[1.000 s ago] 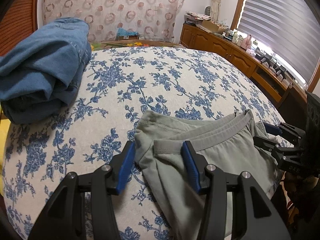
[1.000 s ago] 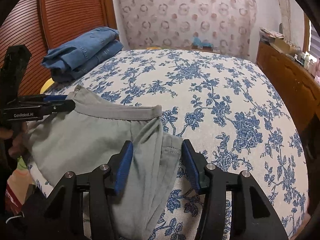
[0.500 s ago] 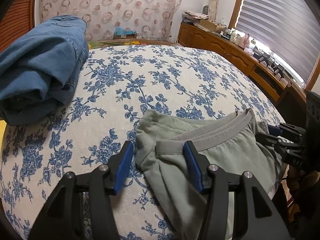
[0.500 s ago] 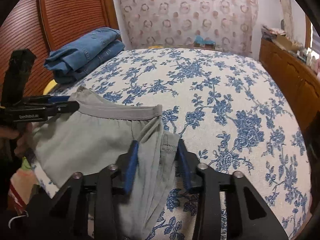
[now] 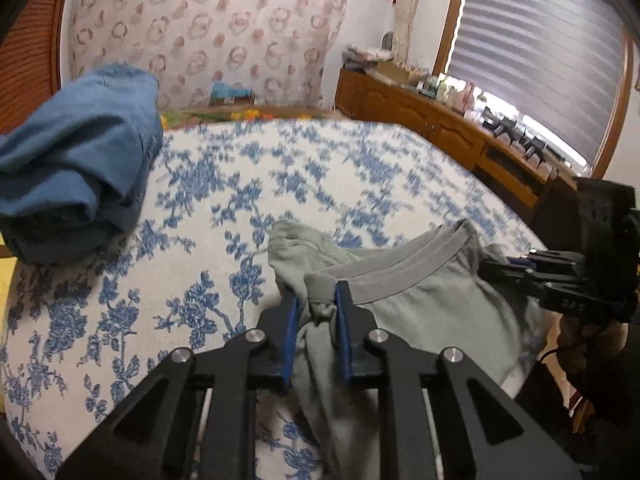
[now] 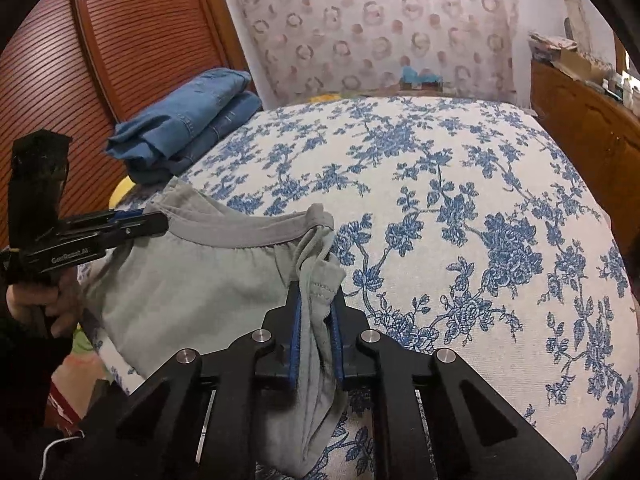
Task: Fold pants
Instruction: 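Lift the folded shorts with both grippers and carry them toward the denim stack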
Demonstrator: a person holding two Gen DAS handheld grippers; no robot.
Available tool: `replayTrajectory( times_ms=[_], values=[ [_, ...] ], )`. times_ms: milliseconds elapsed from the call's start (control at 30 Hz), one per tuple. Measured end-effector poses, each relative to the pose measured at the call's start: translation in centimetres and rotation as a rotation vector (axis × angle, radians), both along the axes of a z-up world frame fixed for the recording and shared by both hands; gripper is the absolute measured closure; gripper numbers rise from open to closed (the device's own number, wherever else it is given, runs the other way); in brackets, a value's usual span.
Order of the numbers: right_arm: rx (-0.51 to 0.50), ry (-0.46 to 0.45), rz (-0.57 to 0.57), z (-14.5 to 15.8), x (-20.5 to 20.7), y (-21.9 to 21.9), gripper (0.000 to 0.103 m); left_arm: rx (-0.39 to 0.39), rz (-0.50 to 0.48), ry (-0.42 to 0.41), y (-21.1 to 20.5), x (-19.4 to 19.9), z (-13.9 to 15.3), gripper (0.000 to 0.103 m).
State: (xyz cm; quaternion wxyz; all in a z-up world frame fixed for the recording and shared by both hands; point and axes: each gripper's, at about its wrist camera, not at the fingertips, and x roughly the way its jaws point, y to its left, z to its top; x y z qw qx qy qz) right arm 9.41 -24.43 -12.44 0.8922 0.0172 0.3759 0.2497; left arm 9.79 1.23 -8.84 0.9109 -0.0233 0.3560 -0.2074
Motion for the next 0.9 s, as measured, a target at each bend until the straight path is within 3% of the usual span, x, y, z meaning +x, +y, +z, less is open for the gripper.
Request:
replayTrajectory(
  times_ms=[700,900],
  values=[
    [0.000,-0.222,0.011,7.9,-2.6,-0.1,0.094,-0.005,-0.001,-0.245,-1.1,-4.6,8.7,0.088],
    [-0.004,-0.277,0.025,10.0,-2.8,0.2,0.094,0.014,0.008,-0.280,-0.9,-5.1,10.3,0.088]
  ],
)
